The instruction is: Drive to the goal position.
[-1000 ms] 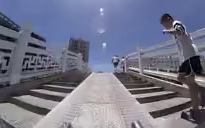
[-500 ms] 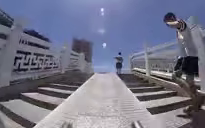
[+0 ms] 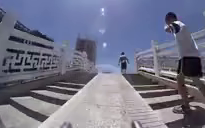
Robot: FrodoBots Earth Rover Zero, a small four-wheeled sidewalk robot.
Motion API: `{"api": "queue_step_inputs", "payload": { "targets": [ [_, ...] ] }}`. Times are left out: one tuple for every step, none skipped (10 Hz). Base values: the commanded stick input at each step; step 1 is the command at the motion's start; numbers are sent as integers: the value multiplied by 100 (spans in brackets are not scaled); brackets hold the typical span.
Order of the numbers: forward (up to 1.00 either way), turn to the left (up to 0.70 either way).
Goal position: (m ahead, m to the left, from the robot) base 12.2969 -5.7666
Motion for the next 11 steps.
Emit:
{"api": "queue_step_inputs", "payload": {
  "targets": [
    [70,0],
    [70,0],
    [70,0],
    [70,-5],
    [70,-14],
    [70,-9],
    [70,-2],
    [70,0],
    [70,0],
    [70,0],
    [70,0]
  ]
}}
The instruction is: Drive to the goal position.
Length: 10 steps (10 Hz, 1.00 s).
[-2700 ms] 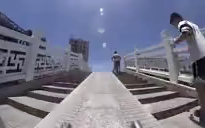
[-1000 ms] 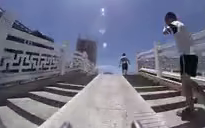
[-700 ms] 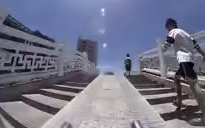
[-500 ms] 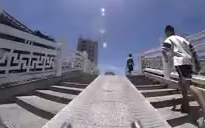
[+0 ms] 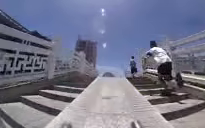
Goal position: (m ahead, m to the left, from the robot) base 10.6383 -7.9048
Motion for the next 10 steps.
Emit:
{"api": "queue_step_inputs", "payload": {
  "targets": [
    [70,0],
    [70,0],
    [70,0],
    [70,0],
    [70,0],
    [70,0],
    [70,0],
    [70,0],
    [70,0],
    [70,0]
  ]
}}
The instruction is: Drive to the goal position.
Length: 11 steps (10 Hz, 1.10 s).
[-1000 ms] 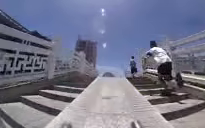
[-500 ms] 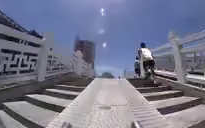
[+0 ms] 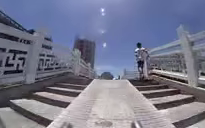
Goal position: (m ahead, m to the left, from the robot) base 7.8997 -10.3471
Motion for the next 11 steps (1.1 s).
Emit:
{"api": "queue_step_inputs", "payload": {
  "targets": [
    [70,0],
    [70,0],
    [70,0],
    [70,0],
    [70,0],
    [70,0],
    [70,0],
    [70,0],
    [70,0],
    [70,0],
    [70,0]
  ]
}}
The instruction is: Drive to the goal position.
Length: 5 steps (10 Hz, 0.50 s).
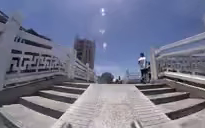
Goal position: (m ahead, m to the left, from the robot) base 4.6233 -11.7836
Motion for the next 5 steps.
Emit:
{"api": "queue_step_inputs", "payload": {
  "targets": [
    [70,0],
    [70,0],
    [70,0],
    [70,0],
    [70,0]
  ]
}}
